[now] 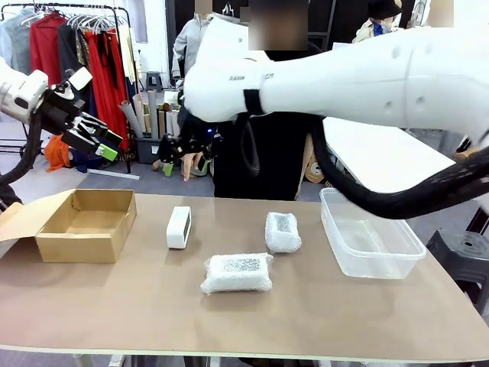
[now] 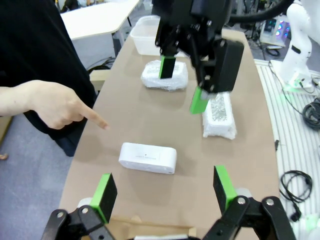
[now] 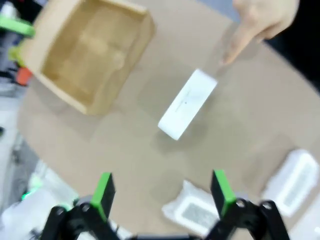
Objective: Separate and place wrapped and unwrapped clocks.
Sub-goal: Pick up the Digital clock indicated by the person.
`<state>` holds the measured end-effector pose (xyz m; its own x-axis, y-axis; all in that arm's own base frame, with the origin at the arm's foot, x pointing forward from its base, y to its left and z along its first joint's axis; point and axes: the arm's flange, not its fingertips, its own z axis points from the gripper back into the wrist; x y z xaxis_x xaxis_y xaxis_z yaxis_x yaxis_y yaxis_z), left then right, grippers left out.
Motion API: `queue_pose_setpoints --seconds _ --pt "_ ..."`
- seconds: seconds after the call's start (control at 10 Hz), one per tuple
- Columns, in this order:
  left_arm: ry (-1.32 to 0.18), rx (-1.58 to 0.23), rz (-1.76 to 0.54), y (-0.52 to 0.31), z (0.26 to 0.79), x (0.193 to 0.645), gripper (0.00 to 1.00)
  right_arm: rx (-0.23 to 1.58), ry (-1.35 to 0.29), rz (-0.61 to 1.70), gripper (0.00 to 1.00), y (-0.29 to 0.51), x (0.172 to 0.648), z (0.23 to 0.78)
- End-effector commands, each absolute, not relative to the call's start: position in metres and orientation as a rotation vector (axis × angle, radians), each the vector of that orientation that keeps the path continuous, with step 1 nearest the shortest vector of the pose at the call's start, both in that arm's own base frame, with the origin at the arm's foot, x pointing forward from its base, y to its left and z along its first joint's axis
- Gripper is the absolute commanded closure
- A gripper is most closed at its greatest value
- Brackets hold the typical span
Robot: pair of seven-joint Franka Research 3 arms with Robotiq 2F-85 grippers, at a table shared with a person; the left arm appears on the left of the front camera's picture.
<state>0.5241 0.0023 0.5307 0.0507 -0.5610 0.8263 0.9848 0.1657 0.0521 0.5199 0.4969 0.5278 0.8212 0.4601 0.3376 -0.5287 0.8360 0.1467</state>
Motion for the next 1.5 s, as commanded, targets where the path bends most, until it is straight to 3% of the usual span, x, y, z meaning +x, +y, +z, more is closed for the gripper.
queue_pose_setpoints --seconds 0.0,0.4,0.7,1.4 --pt "-0.841 -0.642 -1.307 0.002 0.532 0.523 0.0 0.169 -0.322 0.402 0.0 0.525 0.538 0.528" --pt "-0.841 -0.642 -1.307 0.002 0.532 0.523 0.0 0.148 -0.278 0.28 0.0 0.533 0.551 0.483" --pt "-0.841 -0.642 -1.307 0.002 0.532 0.523 0.0 0.154 -0.275 0.312 0.0 0.521 0.548 0.465" --pt "-0.841 -0.642 -1.307 0.002 0.532 0.523 0.0 0.178 -0.239 0.262 0.0 0.527 0.553 0.456"
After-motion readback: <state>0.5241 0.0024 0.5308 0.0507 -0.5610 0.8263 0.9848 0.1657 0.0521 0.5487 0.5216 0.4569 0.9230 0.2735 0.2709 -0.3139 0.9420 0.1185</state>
